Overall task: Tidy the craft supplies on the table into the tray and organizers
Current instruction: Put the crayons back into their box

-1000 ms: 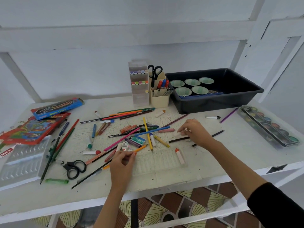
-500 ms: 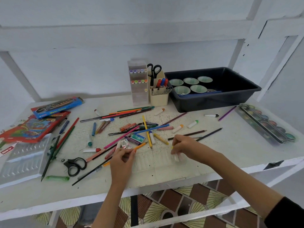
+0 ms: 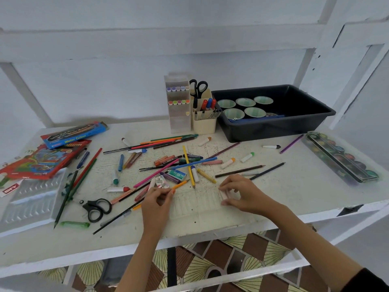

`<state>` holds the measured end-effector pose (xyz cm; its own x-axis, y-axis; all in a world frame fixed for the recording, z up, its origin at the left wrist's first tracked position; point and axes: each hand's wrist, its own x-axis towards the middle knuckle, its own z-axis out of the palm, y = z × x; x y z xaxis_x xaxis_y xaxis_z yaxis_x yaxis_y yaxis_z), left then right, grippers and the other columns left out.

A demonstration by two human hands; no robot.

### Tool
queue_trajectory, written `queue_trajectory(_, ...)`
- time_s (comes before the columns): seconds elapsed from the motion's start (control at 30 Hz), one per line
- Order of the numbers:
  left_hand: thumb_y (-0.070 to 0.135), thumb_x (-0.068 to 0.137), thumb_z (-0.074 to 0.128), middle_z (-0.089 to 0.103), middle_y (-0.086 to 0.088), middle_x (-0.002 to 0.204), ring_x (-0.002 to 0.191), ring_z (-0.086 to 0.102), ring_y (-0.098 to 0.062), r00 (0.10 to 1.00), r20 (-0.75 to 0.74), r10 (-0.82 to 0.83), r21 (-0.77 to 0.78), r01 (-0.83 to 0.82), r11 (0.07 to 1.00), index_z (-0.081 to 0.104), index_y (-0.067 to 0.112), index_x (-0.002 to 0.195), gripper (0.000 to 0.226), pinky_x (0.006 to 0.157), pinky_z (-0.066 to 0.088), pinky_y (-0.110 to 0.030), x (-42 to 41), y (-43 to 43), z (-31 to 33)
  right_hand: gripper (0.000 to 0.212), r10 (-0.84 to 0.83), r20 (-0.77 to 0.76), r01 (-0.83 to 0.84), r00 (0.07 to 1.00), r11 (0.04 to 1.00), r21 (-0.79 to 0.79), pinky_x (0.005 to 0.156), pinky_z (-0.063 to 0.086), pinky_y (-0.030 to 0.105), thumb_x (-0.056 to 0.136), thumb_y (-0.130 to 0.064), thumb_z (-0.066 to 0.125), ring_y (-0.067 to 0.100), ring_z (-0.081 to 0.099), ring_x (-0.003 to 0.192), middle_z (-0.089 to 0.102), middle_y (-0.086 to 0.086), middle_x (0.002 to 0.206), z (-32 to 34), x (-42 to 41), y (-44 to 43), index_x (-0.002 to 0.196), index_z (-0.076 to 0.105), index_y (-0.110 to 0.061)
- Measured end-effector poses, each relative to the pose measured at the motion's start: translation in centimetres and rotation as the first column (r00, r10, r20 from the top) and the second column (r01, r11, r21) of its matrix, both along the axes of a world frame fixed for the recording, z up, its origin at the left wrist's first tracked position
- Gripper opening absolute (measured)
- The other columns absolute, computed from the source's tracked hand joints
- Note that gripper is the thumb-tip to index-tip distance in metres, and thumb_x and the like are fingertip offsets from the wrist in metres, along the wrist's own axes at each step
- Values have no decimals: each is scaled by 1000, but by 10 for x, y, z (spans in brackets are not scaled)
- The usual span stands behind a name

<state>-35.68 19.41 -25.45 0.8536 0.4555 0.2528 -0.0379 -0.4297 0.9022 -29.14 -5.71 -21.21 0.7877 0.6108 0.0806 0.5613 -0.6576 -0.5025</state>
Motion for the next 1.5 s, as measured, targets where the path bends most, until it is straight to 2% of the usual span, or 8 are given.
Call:
queue_trajectory(0.33, 10, 82, 70, 59, 1, 81, 69, 55, -9, 1000, 5, 20, -9, -20, 1000, 70, 13, 86, 5, 61, 45, -10, -1, -1, 4, 12, -270, -35, 272, 962, 948, 166, 65, 38, 7, 87, -15, 64, -2, 50, 64, 69, 1, 88, 24, 39, 69, 92, 72, -7)
queue_trajectory(0.43, 10, 82, 70, 59, 2, 82, 69, 55, -8, 1000, 3, 24, -7, -24, 1000, 70, 12, 86, 4, 62, 44, -9, -1, -1, 4, 16, -335, -145, 355, 931, 924, 142, 83, 46, 16, 86, -15, 66, 6, 57, 73, 71, 8, 90, 20, 49, 97, 97, 73, -6)
queue_trajectory(0.53, 10, 81, 70, 59, 3, 82, 69, 55, -7, 1000, -3, 30, -5, -30, 1000, 71, 12, 85, 4, 62, 44, -9, 0, 0, 4, 23, -382, -202, 402, 902, 914, 63, 68, 36, 1, 86, -14, 66, 16, 62, 86, 70, 12, 98, 18, 53, 115, 105, 69, -2)
queue_trajectory(0.63, 10, 82, 70, 59, 3, 82, 69, 55, -7, 1000, 1, 25, -20, -25, 999, 70, 14, 85, 5, 62, 45, -10, -1, -1, 5, 24, -439, -196, 453, 877, 891, 34, 77, 47, 24, 84, -14, 69, 22, 63, 92, 68, 14, 100, 14, 56, 122, 104, 66, 0)
queue_trajectory(0.8, 10, 82, 70, 58, 3, 82, 69, 55, -7, 1000, 2, 21, -13, -21, 1000, 70, 13, 85, 4, 62, 45, -11, -1, -1, 5, 23, -500, -182, 500, 847, 865, -47, 69, 49, 26, 81, -11, 71, 21, 62, 89, 66, 12, 100, 11, 59, 125, 102, 63, -3)
queue_trajectory(1.03, 11, 82, 69, 59, 3, 83, 72, 56, -10, 1000, 0, 16, 10, -16, 1000, 70, 12, 88, 6, 64, 46, -11, -1, 0, 4, 32, -445, -477, 577, 757, 799, 171, 64, 57, 25, 74, -1, 75, 20, 65, 77, 63, 13, 101, 46, 50, 91, 105, 67, -1)
queue_trajectory(1.13, 9, 82, 69, 58, 3, 82, 69, 55, -8, 1000, 13, 15, 16, -15, 1000, 70, 12, 87, 6, 62, 45, -9, -1, -1, 5, 27, -414, -562, 519, 716, 854, 33, 54, 55, 20, 76, -2, 74, 16, 66, 69, 56, 4, 100, 62, 42, 73, 101, 69, -8)
queue_trajectory(1.5, 9, 82, 69, 59, 2, 82, 71, 55, -7, 1000, 23, 8, 24, -9, 1000, 71, 11, 88, 7, 64, 45, -9, -1, -1, 4, 23, -488, -406, 486, 773, 866, -116, 66, 57, 25, 74, -4, 76, 17, 65, 68, 63, 9, 93, 37, 11, 53, 96, 70, -6)
